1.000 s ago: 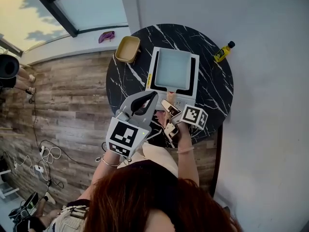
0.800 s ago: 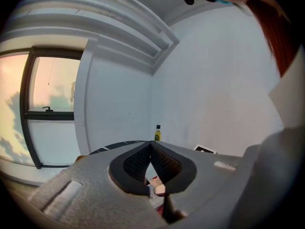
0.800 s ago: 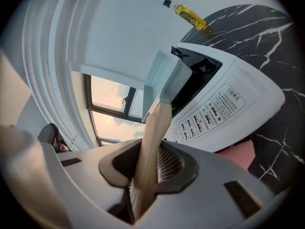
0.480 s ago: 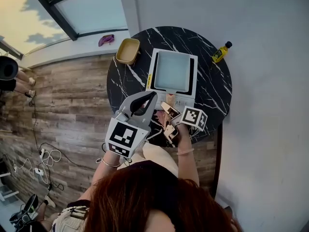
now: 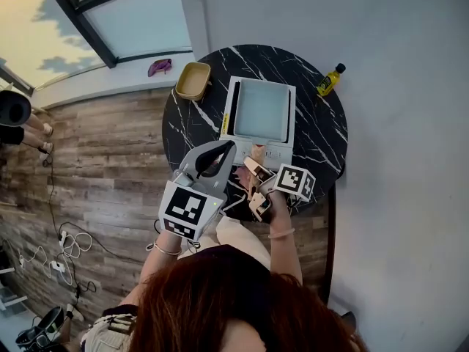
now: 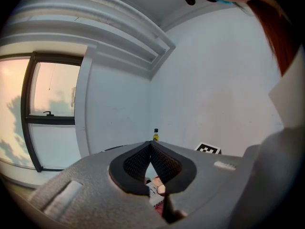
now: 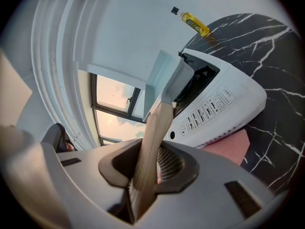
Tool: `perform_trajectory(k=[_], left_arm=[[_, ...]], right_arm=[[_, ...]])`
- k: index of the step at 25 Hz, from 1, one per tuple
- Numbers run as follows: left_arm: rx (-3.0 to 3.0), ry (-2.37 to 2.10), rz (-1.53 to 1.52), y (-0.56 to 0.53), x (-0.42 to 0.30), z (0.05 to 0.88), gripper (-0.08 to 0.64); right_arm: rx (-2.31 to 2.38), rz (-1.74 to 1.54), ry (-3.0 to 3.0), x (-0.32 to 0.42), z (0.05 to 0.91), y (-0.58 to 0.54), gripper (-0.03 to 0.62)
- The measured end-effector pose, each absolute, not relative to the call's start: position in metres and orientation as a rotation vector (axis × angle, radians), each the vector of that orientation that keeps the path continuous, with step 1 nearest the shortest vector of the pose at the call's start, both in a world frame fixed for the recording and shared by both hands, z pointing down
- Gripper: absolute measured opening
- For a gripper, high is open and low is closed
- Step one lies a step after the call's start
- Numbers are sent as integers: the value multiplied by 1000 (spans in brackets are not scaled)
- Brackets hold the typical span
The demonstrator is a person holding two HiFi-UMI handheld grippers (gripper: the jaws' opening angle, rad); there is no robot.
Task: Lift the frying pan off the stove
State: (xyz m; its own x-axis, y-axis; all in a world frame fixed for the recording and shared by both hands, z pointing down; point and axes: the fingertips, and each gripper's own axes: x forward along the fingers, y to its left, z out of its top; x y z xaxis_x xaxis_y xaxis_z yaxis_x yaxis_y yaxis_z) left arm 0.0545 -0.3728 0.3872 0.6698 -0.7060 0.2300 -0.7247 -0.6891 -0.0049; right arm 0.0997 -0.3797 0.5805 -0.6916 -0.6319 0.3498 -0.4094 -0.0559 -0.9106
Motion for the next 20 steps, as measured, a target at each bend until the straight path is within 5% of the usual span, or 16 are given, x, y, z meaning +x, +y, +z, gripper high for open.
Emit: perform_trajectory(k=[20], left_arm=[[2862,-1173,258,-326,50,363,12]], right_arm=[[-1159,-1751,2074,98,538,-333,102]])
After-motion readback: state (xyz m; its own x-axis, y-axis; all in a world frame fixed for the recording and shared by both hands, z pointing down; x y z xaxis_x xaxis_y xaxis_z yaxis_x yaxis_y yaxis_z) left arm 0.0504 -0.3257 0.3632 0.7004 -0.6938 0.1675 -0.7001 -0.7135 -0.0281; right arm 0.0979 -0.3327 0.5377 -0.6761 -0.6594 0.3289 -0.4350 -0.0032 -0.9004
